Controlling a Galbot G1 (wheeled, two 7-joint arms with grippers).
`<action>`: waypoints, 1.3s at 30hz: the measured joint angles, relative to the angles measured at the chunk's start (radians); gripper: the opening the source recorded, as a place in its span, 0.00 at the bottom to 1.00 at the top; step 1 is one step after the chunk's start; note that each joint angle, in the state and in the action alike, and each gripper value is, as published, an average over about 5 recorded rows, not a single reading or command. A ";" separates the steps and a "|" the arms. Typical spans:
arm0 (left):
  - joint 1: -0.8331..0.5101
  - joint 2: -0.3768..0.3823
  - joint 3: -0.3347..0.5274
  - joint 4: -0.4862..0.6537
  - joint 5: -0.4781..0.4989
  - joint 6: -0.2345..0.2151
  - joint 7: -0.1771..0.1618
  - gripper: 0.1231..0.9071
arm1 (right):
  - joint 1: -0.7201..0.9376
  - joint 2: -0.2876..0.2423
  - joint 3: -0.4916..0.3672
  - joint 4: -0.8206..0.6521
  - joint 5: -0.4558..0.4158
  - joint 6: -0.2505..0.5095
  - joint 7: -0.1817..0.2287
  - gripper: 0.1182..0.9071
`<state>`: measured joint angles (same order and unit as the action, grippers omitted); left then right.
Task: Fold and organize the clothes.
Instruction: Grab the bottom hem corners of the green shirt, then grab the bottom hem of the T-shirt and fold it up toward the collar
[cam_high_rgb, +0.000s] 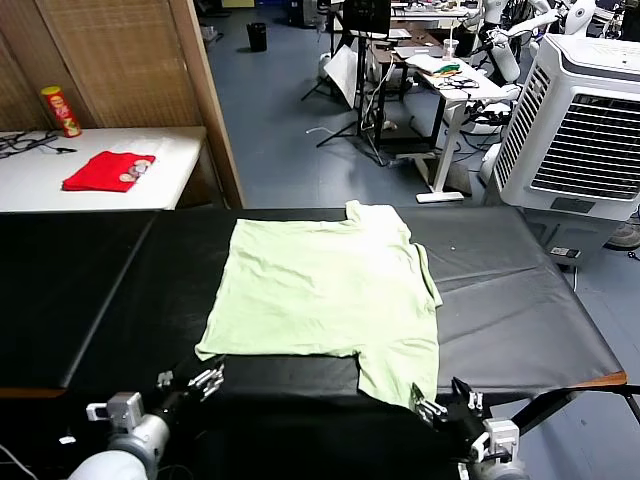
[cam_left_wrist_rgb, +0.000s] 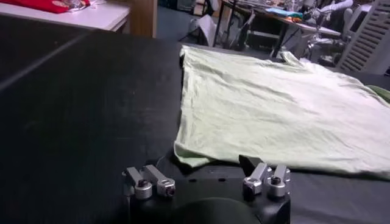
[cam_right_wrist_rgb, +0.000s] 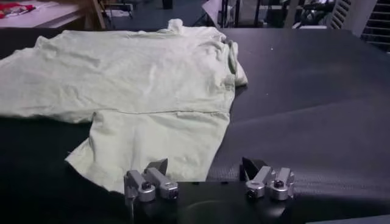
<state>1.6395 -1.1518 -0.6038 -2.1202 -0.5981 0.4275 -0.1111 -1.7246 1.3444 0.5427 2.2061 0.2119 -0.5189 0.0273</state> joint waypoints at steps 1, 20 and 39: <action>-0.001 0.000 0.000 0.001 0.002 0.002 0.001 0.86 | 0.000 0.001 -0.001 -0.001 -0.001 0.000 0.000 0.81; -0.027 -0.008 0.024 0.057 0.009 -0.033 0.007 0.12 | -0.026 0.016 0.008 0.019 -0.007 -0.008 0.021 0.01; 0.138 -0.011 -0.045 -0.126 0.020 -0.100 0.000 0.01 | 0.005 -0.028 0.049 0.075 0.066 0.108 0.021 0.00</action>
<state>1.7780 -1.1630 -0.6486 -2.2457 -0.5779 0.3273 -0.1107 -1.7198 1.3159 0.5921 2.2806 0.2783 -0.4108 0.0486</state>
